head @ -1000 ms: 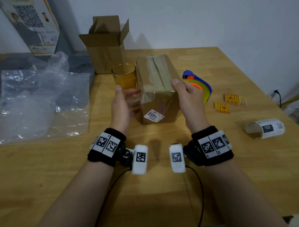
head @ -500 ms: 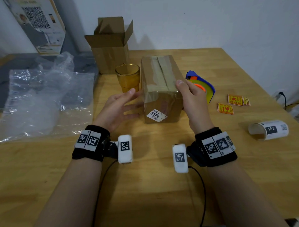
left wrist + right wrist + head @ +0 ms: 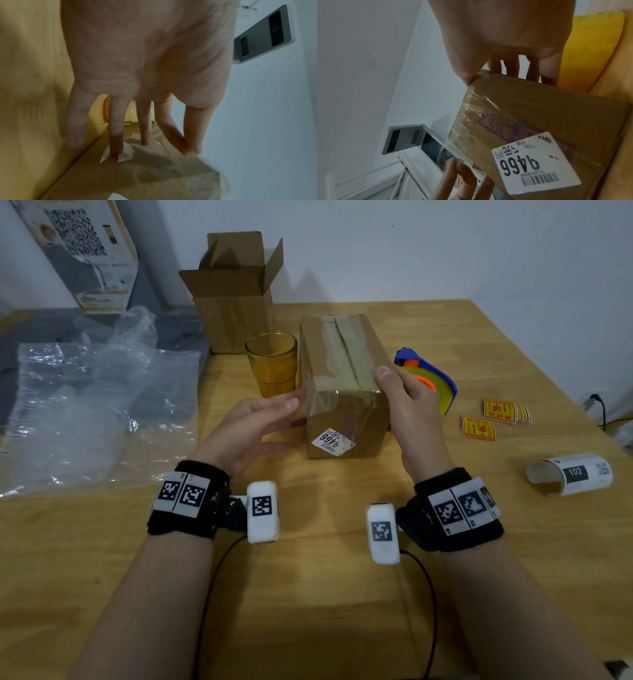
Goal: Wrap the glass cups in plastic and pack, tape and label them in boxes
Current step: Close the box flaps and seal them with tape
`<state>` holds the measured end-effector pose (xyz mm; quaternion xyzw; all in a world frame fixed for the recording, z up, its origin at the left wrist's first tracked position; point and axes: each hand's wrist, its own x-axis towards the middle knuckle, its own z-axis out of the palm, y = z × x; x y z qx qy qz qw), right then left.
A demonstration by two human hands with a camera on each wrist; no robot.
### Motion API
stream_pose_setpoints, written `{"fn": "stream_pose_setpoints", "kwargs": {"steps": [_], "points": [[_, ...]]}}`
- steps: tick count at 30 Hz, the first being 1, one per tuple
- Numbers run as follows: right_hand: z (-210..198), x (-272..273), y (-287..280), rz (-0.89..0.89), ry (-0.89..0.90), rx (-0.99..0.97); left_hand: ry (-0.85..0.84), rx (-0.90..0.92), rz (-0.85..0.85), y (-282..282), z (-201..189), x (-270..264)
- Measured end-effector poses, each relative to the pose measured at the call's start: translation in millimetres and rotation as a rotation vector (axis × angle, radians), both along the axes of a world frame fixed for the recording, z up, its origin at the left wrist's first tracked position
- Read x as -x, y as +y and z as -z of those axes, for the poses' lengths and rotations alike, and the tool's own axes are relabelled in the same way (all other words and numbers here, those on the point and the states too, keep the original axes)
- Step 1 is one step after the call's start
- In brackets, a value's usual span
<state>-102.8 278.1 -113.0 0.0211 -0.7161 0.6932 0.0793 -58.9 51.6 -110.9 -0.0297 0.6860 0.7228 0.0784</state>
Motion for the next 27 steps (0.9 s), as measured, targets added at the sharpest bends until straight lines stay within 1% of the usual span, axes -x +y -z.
{"fn": "stream_pose_setpoints", "kwargs": {"steps": [4, 7, 10, 15, 19, 22, 24, 27], "points": [[0.4, 0.6, -1.2, 0.003, -0.017, -0.028, 0.041, -0.018, -0.066, 1.8, 1.3, 1.5], [0.5, 1.8, -1.4, 0.005, -0.007, -0.072, 0.085, 0.06, -0.126, 5.9, 2.5, 4.7], [-2.1, -2.3, -0.8, -0.007, 0.04, -0.075, 0.112, 0.136, -0.17, 10.6, 4.2, 6.7], [-4.2, -6.5, -1.3, -0.021, 0.063, -0.072, 0.104, 0.166, -0.197, 18.4, 7.0, 9.4], [-4.4, -7.9, -3.4, -0.013, 0.086, -0.077, 0.041, 0.154, -0.194, 26.6, 9.1, 12.1], [-3.9, -7.0, -4.2, 0.001, 0.074, -0.083, 0.007, 0.148, -0.27, 28.3, 10.1, 12.8], [-2.9, -5.3, -3.9, -0.005, 0.066, -0.099, 0.0, 0.093, -0.302, 27.8, 9.4, 13.8], [-4.0, -5.3, -5.1, -0.013, 0.04, -0.115, 0.053, -0.051, -0.34, 31.3, -1.6, 12.2]]}}
